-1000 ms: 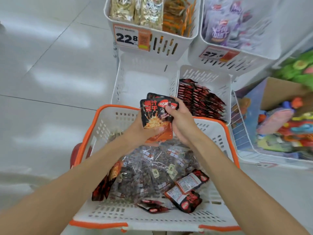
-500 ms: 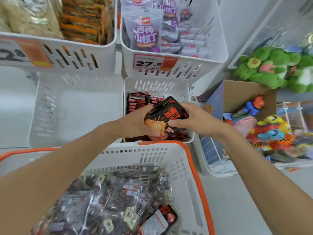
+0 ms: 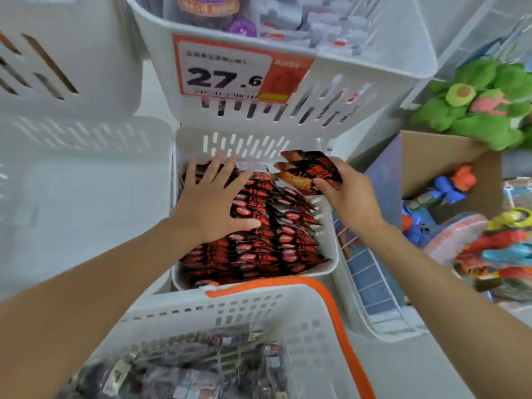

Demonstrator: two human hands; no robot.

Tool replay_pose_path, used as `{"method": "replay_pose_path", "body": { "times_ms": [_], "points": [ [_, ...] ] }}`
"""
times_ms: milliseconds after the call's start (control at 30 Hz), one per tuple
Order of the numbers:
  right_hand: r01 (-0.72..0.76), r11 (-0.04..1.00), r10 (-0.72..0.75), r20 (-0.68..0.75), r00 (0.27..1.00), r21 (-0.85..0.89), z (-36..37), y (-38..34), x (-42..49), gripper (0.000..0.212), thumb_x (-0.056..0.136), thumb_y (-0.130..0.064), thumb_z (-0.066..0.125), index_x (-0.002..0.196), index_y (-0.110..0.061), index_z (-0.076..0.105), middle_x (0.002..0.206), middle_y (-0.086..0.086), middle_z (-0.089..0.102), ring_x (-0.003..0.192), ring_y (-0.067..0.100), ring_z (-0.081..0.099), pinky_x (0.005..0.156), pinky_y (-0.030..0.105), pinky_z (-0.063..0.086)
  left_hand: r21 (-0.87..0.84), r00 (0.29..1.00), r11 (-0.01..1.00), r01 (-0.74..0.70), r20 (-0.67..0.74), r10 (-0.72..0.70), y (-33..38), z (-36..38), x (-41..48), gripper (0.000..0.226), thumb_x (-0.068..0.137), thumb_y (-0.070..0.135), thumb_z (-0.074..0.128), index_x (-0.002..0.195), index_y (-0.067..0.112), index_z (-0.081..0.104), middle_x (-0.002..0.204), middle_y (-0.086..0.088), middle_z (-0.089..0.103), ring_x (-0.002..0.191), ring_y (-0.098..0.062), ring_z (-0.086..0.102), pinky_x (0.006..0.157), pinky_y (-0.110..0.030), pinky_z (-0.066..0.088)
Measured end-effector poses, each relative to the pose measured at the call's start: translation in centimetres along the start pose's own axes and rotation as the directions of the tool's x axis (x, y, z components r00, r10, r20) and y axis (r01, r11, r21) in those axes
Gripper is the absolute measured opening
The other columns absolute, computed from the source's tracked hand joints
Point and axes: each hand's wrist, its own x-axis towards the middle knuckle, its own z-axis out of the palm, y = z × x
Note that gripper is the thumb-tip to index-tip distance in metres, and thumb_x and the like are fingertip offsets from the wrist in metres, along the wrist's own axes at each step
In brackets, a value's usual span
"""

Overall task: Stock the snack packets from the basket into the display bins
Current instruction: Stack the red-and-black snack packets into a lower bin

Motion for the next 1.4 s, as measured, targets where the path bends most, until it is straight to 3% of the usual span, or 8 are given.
{"method": "replay_pose_path", "body": {
  "times_ms": [200,333,500,633,933,1100,1300,1400],
  "points": [
    [0.122,0.925,-0.032,0.246,0.969,-0.360,1.0,0.0,3.0,0.042,0.085,-0.044,0.073,0.115,-0.018,0.060,0.095,0.006,0.070,0.093,0.032,0.062,0.089,0.047,0.046,0.020,0.999,1.000,-0.016,-0.033,0.017,-0.2,0.6,0.0,0.107,0.072,0.092,0.024,0.156,0.032,-0.004,0.164,0.000,-0.015,0.149,-0.021,-0.020,0.116,-0.058,-0.014],
    [0.162,0.944,-0.045,0.376,0.926,-0.286,-0.1,-0.8,4.4,0.086,0.073,-0.072,0.053,0.147,-0.031,0.034,0.110,0.005,0.069,0.080,0.018,0.059,0.091,0.046,0.046,0.046,0.999,0.999,-0.020,-0.048,0.022,-0.1,0.4,-0.1,0.104,0.072,0.090,0.018,0.157,0.032,0.000,0.165,-0.001,-0.011,0.150,-0.021,-0.017,0.117,-0.060,-0.010],
    [0.292,0.932,-0.147,0.515,0.844,-0.212,0.6,-0.4,5.3,0.050,0.098,-0.048,0.047,0.145,-0.032,0.039,0.127,0.004,0.054,0.111,0.026,0.055,0.095,0.044,0.045,0.049,0.996,0.999,-0.025,-0.080,0.028,-0.1,0.5,-0.2,0.109,0.066,0.091,0.005,0.157,0.031,0.008,0.165,-0.001,0.001,0.151,-0.021,-0.010,0.115,-0.058,-0.013],
    [0.370,0.893,-0.167,0.576,0.800,-0.255,1.3,-0.6,5.5,0.043,0.101,-0.042,0.047,0.140,-0.026,0.040,0.127,0.003,0.059,0.108,0.026,0.058,0.089,0.039,0.046,0.054,0.997,0.998,-0.031,-0.072,0.035,0.0,0.4,-0.2,0.109,0.064,0.089,0.003,0.156,0.031,0.010,0.165,0.000,0.002,0.151,-0.020,-0.009,0.114,-0.056,-0.014],
    [0.227,0.967,-0.103,0.634,0.766,-0.117,2.3,-0.6,5.8,0.048,0.099,-0.045,0.045,0.139,-0.020,0.042,0.132,0.004,0.056,0.109,0.017,0.053,0.082,0.022,0.034,0.050,0.998,0.999,-0.022,-0.062,0.025,0.0,0.3,-0.3,0.108,0.064,0.088,0.001,0.156,0.031,0.007,0.165,0.001,0.001,0.151,-0.020,-0.009,0.116,-0.057,-0.012],
    [0.151,0.984,-0.060,0.636,0.769,-0.090,3.4,-0.6,6.1,0.057,0.096,-0.048,0.049,0.144,-0.021,0.036,0.137,0.006,0.054,0.120,0.025,0.054,0.096,0.031,0.042,0.047,0.998,0.999,0.000,-0.055,0.002,0.0,0.4,-0.3,0.111,0.063,0.089,0.000,0.156,0.030,0.007,0.165,0.000,-0.001,0.151,-0.021,-0.010,0.117,-0.058,-0.010],
    [0.129,0.982,-0.002,0.677,0.736,-0.138,5.2,0.7,5.8,0.082,0.084,-0.083,0.030,0.153,-0.041,0.016,0.162,0.002,0.019,0.148,0.022,0.021,0.120,0.047,0.022,0.041,0.999,0.999,0.013,-0.030,-0.012,0.1,0.4,-0.4,0.113,0.062,0.090,-0.003,0.156,0.028,0.002,0.165,0.000,-0.008,0.151,-0.021,-0.014,0.117,-0.057,-0.012],
    [0.046,0.995,0.019,0.593,0.805,-0.093,5.0,-0.4,5.1,0.076,0.090,-0.067,0.038,0.156,-0.037,0.014,0.164,0.006,0.011,0.152,0.018,0.007,0.122,0.036,0.010,0.021,1.000,1.000,0.000,-0.019,0.000,-0.1,0.1,-0.3,0.108,0.067,0.091,0.007,0.156,0.030,-0.001,0.165,-0.001,-0.011,0.150,-0.021,-0.017,0.117,-0.057,-0.013]
  ]
}}
